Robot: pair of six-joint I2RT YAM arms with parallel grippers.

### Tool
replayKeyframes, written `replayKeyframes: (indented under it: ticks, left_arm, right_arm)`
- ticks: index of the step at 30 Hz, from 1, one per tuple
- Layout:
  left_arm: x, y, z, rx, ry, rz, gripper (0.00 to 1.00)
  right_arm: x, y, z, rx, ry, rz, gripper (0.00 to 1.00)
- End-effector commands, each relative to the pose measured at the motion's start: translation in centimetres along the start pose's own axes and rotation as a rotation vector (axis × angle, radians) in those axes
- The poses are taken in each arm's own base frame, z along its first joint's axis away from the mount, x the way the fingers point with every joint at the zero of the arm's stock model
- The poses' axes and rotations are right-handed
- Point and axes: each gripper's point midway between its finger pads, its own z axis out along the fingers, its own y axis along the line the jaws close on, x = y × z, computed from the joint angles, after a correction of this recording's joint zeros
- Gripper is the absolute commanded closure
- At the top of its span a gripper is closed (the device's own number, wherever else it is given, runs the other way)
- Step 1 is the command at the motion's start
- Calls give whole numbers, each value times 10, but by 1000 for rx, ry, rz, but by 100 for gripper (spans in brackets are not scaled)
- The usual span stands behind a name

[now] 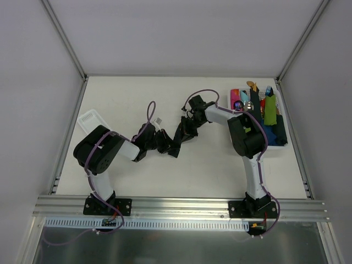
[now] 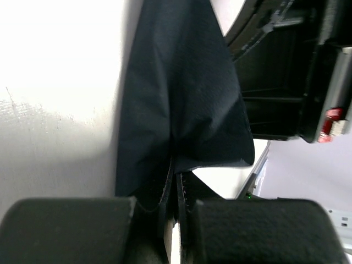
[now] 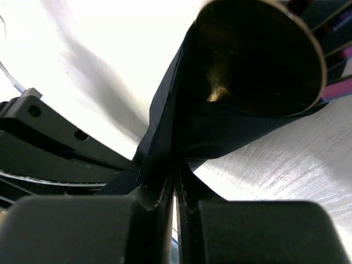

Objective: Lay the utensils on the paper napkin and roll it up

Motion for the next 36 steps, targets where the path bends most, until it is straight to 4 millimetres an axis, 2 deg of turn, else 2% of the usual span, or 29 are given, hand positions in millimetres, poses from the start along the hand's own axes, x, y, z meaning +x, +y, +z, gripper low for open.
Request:
replayKeyframes:
  ticks: [1,3,5,8,15,19,22,23,27,31,36]
  left_arm:
    - [15,10,8,-33,28,0,100]
    - [19,19,10,-71,37,-14,100]
    - [24,37,11,-152,52,-37,100]
    - [30,58,8,-252,62,-61,100]
    - [35,82,6,-379,97,-78,100]
    - [41,87,8,-413,125,-74,99]
    - [43,88,10,-420,139,-68,89]
    - [44,88,10,-421,144,-64,83]
    - [44,86,12,-426,154,-52,73]
    - [46,89,11,-445,165,-39,68]
    - [45,88,12,-446,170,-25,68]
  right_arm:
    - [1,-26,8,112,1,-5,96]
    - [0,-26,6,111,-3,-9,94]
    - [-3,-24,0,105,-16,-22,92]
    - [-9,-24,-13,103,-33,-47,84]
    - [-37,-29,-63,42,-119,-27,65]
    - [-44,-24,-82,-15,-147,-22,57]
    - [-45,-15,-86,-53,-148,-22,56]
    - [-45,-13,-86,-63,-145,-19,55]
    - [-46,2,-87,-109,-136,-16,52]
    - [-45,10,-87,-117,-134,-23,47]
    - [-38,5,-77,-62,-103,-43,47]
